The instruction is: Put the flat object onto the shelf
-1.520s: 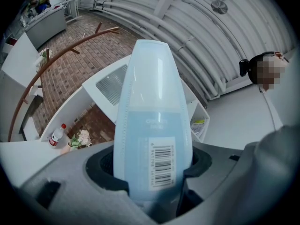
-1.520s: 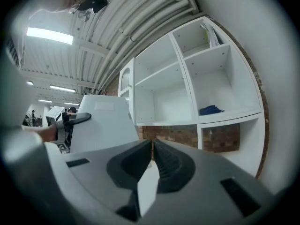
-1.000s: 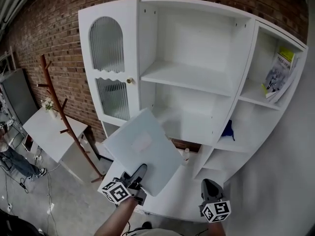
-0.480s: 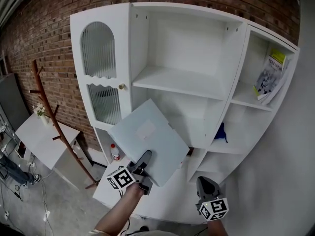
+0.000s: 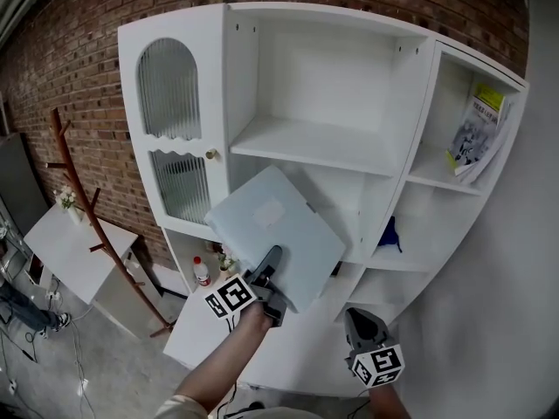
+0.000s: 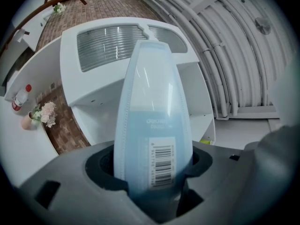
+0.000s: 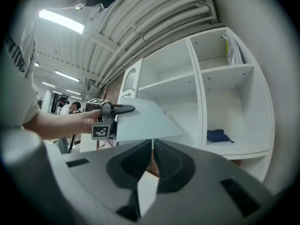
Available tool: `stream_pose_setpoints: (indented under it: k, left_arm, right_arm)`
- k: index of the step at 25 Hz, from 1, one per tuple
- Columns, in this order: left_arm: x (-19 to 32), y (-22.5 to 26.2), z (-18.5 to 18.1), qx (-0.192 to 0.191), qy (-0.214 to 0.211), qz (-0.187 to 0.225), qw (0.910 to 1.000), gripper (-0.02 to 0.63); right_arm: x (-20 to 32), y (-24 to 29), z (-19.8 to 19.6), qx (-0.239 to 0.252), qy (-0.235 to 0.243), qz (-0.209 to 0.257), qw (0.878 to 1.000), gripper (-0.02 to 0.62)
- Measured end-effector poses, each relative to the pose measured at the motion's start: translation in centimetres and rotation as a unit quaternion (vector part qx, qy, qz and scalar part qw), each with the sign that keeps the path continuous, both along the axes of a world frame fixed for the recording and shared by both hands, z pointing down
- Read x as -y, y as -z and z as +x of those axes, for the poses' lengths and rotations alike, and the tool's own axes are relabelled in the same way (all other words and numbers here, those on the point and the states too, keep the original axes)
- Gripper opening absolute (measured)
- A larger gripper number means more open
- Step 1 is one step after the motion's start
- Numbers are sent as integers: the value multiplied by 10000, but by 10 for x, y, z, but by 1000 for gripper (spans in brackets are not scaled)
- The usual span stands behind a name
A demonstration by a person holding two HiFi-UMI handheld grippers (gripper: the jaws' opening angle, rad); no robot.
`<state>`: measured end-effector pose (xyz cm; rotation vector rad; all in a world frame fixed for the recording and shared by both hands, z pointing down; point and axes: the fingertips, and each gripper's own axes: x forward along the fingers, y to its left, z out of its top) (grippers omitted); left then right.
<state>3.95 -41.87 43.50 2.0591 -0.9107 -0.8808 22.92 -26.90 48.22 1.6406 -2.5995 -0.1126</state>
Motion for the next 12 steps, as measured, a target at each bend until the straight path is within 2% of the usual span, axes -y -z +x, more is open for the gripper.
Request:
stream_pose_setpoints:
  k: [4,12]
  left_arm:
    - [14,-2,13,-86,50,-101,9999,311]
    - [40,-5,29,-234,575,-120,9980,311]
  right_arm:
    - [8,1,-3,76,27,-28,10000,34]
    - [24,-7,-4,185,94,-169,9996,34]
